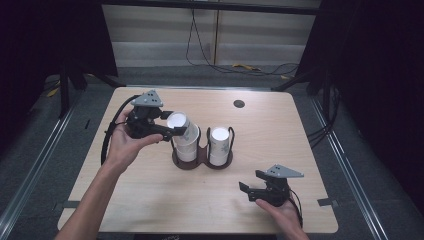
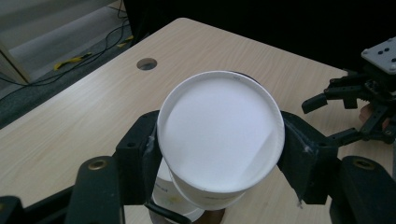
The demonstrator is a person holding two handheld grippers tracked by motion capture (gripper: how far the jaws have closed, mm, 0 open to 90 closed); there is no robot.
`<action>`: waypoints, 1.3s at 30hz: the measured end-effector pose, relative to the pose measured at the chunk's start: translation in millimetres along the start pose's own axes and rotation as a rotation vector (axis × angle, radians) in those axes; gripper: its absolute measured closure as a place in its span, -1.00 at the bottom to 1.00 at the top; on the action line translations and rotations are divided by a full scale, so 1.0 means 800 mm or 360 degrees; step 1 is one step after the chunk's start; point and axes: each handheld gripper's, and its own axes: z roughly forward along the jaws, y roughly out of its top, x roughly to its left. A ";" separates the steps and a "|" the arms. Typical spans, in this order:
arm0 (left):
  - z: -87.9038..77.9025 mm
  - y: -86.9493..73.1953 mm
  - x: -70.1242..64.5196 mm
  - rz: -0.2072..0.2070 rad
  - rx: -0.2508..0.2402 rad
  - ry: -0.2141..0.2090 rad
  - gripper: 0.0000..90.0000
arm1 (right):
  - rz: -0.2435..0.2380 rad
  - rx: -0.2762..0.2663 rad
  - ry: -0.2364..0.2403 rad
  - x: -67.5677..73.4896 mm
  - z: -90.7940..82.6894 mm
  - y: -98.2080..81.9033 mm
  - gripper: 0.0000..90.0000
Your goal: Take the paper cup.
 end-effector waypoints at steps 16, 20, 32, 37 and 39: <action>0.009 -0.033 -0.036 0.0084 -0.0028 -0.0111 -0.21 | -0.0044 -0.0016 0.0146 0.012 -0.005 0.006 -0.69; 0.017 -0.042 -0.040 0.0074 -0.0034 -0.0142 -0.21 | -0.0094 -0.0021 0.0213 0.023 -0.003 0.013 -0.70; 0.045 -0.073 -0.050 0.0052 -0.0033 -0.0248 -0.21 | -0.0172 -0.0058 0.0381 0.044 0.006 0.037 -0.67; 0.054 -0.087 -0.055 0.0022 -0.0023 -0.0302 -0.21 | -0.0150 -0.0055 0.0412 0.047 0.016 0.031 -0.56; 0.057 -0.091 -0.056 0.0015 -0.0022 -0.0324 -0.21 | -0.0151 -0.0061 0.0423 0.048 0.017 0.029 -0.58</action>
